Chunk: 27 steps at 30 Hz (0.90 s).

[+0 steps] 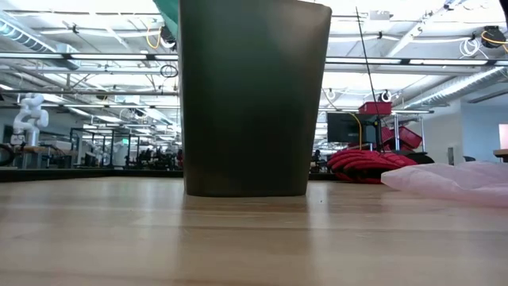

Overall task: Place trash/remove bag and relplace
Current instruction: Remove the blue trash bag from the black trash bin

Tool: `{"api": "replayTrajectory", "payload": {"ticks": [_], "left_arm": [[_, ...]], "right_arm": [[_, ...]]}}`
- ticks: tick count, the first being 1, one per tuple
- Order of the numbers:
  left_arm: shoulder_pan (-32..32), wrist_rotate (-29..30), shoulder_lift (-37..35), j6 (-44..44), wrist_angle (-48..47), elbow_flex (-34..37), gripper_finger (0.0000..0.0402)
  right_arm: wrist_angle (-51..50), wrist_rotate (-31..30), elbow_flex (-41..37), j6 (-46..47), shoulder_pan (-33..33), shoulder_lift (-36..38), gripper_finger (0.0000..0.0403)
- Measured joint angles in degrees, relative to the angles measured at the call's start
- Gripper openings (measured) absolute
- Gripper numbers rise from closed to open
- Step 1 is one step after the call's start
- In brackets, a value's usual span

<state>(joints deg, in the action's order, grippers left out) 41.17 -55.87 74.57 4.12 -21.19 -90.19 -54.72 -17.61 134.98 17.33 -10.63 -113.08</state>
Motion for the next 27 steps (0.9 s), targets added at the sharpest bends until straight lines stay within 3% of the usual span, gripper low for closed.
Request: {"api": "replayTrajectory", "payload": {"ticks": [9, 19, 27], "left_arm": [[0.00, 1.54, -1.00, 0.09, 2.37, 0.00, 0.0155], [0.00, 3.22, -3.92, 1.00, 4.25, 0.04, 0.0157], [0.00, 2.21, -7.47, 4.59, 4.36, 0.04, 0.0158]], "right_arm": [[-1.29, 5.05, 0.00, -0.63, 2.63, 0.04, 0.0000], [-1.38, 10.47, 0.00, -3.00, 7.39, 0.11, 0.0000], [-1.23, 10.39, 0.00, -3.18, 9.51, 3.12, 0.0000]]}}
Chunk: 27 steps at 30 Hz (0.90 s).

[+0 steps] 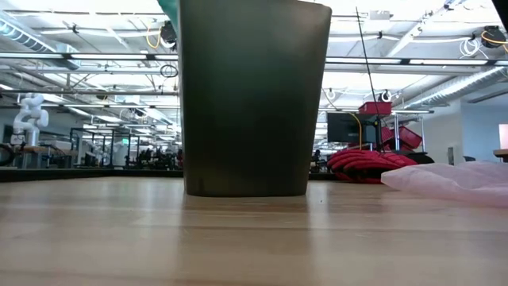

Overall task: Place trash/remove bag and relplace
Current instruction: Remove the blue trash bag from the black trash bin

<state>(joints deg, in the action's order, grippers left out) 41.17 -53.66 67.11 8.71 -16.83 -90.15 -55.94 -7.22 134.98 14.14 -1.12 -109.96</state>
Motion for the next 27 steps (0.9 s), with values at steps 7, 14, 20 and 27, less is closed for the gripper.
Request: {"api": "replayTrajectory", "payload": {"ticks": [7, 14, 20, 27], "left_arm": [[-1.57, -6.15, -0.12, 4.24, -3.06, 0.00, 0.0158], [-4.50, -6.83, -0.15, -1.03, -12.31, 0.00, 0.0158], [-8.59, -4.98, -0.13, -7.80, -20.52, 0.00, 0.0158], [-13.17, 1.90, 1.65, -9.25, -20.17, 0.00, 0.0158]], "right_arm": [[-0.03, 0.15, 0.00, -0.21, 0.92, 1.09, 0.0000], [-0.11, 2.35, 0.00, -0.13, 1.15, 1.21, 0.0000], [1.53, 3.13, 0.00, -0.21, 1.13, 1.21, 0.0000], [4.23, 5.35, 0.00, -0.19, 1.69, 1.16, 0.0000]]}}
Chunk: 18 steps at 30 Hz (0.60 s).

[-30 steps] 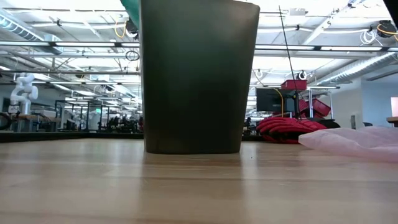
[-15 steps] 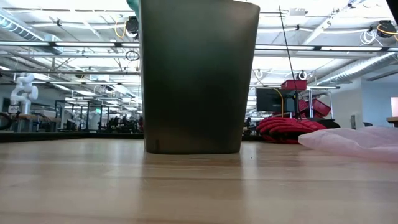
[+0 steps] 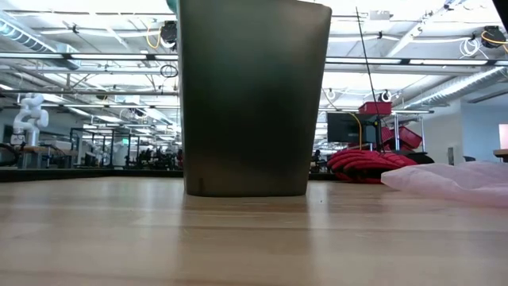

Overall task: Place trash/remove bag and relplace
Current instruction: Remove the blue trash bag from the black trash bin

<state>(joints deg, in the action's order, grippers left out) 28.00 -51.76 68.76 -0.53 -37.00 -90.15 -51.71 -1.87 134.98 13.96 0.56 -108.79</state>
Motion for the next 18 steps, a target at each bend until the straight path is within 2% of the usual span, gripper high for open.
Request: {"api": "replayTrajectory", "payload": {"ticks": [13, 18], "left_arm": [[-3.83, 1.98, 4.31, -4.67, -0.41, 0.00, 0.0157], [-4.52, 5.12, 4.78, -9.28, -6.08, 0.00, 0.0157]], "right_arm": [[0.91, 0.74, 0.00, 0.35, 0.21, 0.00, 0.0000], [1.09, 0.74, 0.00, 0.35, 0.21, -0.02, 0.0000]]}}
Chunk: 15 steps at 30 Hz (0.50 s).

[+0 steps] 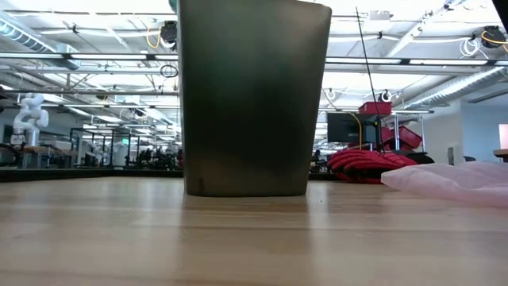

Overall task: Place trash/remove bag and relplace
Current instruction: Remove the blue trash bag from the black trash bin

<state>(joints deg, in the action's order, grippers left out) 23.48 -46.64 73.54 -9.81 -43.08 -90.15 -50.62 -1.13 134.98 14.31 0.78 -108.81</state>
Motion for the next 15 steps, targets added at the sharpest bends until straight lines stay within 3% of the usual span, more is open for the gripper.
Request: {"api": "replayTrajectory", "payload": {"ticks": [6, 15], "left_arm": [[-0.39, 5.69, -0.02, -1.12, -0.35, 0.00, 0.0144], [-0.39, 3.97, 0.00, 0.49, 1.54, 0.00, 0.0040]], "right_arm": [[1.47, 0.00, 0.00, -0.36, 0.00, -0.02, 0.0000], [0.89, -0.02, 0.00, -0.11, 0.00, -0.02, 0.0000]]}}
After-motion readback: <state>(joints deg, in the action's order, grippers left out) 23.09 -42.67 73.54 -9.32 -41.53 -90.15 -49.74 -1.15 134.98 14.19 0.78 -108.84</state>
